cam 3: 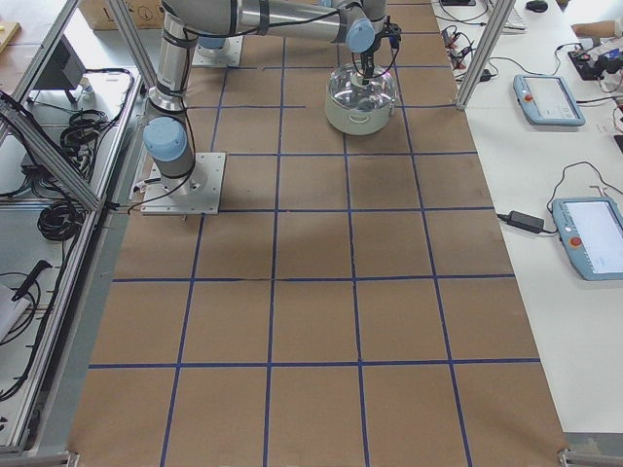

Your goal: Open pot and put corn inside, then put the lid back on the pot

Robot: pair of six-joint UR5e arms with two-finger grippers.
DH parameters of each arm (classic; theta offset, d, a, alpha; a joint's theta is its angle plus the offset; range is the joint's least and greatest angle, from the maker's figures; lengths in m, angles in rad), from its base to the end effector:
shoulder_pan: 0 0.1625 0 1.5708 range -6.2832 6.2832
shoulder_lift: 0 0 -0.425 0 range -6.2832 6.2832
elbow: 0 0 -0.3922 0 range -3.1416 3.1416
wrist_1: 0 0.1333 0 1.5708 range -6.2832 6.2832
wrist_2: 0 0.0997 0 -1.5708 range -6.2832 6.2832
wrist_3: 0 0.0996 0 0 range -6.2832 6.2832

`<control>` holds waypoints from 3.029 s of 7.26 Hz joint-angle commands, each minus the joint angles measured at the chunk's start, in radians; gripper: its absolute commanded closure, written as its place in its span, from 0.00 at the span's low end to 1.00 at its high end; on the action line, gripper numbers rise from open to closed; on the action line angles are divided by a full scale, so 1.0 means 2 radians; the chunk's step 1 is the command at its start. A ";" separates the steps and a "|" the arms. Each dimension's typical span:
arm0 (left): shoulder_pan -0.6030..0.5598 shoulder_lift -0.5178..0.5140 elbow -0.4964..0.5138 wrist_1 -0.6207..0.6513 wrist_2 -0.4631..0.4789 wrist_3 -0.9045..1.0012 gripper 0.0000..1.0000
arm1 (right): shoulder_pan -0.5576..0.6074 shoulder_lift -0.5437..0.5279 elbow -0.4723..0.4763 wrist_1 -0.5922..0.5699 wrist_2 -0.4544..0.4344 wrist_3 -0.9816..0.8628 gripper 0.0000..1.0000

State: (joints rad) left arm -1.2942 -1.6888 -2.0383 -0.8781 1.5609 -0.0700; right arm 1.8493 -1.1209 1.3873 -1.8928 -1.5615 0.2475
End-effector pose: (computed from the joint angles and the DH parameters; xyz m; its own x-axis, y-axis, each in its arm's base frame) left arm 0.0037 -0.5049 0.2794 -0.9409 -0.3383 0.0173 -0.3382 0.9351 -0.1060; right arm 0.3128 -0.6056 0.3481 -0.9992 -0.0318 -0.0226 -0.0306 0.9982 -0.0516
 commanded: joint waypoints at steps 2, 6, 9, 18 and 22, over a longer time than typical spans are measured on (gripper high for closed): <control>-0.003 0.032 0.056 -0.097 0.015 -0.001 0.82 | 0.003 0.001 -0.002 0.000 0.000 0.000 0.51; -0.022 0.038 0.116 -0.172 0.013 -0.002 0.81 | 0.003 -0.003 -0.012 0.013 0.000 0.001 0.62; -0.048 0.038 0.151 -0.212 0.011 -0.043 0.81 | -0.001 -0.002 -0.096 0.111 -0.001 0.002 0.62; -0.244 -0.094 0.316 -0.228 -0.076 -0.512 0.88 | -0.103 -0.088 -0.142 0.302 -0.012 -0.107 0.83; -0.264 -0.156 0.356 -0.194 -0.101 -0.601 0.25 | -0.139 -0.195 0.018 0.241 -0.007 -0.131 0.82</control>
State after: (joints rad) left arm -1.8105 -1.9725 -1.3361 -1.2784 1.3641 -1.2485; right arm 1.5835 -1.4410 1.3149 -1.3536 -1.5773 -0.0078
